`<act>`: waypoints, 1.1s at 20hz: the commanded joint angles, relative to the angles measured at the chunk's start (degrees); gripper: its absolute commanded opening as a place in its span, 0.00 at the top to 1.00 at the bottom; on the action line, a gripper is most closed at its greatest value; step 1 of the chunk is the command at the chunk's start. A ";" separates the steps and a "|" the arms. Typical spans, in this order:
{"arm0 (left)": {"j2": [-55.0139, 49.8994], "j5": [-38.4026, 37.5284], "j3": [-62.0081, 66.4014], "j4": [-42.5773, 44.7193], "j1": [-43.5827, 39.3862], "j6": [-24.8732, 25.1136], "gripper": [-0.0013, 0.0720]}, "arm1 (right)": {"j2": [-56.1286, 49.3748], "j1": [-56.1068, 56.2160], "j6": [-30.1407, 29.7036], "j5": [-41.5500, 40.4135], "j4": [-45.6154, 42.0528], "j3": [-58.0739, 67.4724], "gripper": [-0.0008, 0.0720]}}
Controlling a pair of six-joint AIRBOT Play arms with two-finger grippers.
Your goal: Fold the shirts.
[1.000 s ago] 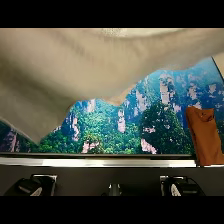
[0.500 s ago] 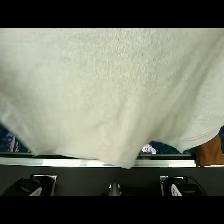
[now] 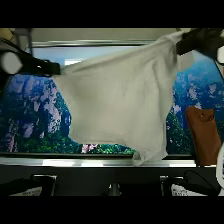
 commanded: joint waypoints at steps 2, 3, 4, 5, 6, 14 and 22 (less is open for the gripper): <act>-13.64 0.00 -0.74 -9.20 0.66 -4.37 0.95 | -11.19 0.02 5.33 11.45 5.77 0.04 0.95; -15.39 -0.02 -0.74 -13.07 0.57 -4.35 0.89 | -12.46 0.02 5.33 15.39 6.05 0.04 0.95; -16.65 -0.04 -0.74 -16.90 0.59 -3.43 0.69 | -13.16 0.02 5.33 18.84 6.01 0.04 0.89; -17.11 -0.28 -0.74 -19.41 0.76 -1.88 0.40 | -13.18 -0.20 5.31 21.24 5.92 0.07 0.65; -16.98 -1.31 -0.63 -20.39 1.27 -0.94 0.25 | -12.59 -0.70 5.31 23.65 5.92 0.07 0.26; -1.70 -15.93 -20.04 -27.02 10.95 11.78 0.25 | -8.31 -16.85 0.15 53.57 3.04 -6.10 0.22; 6.29 8.87 -50.10 -35.87 11.15 12.85 0.26 | -2.95 -18.67 -3.30 51.36 1.79 -24.13 0.03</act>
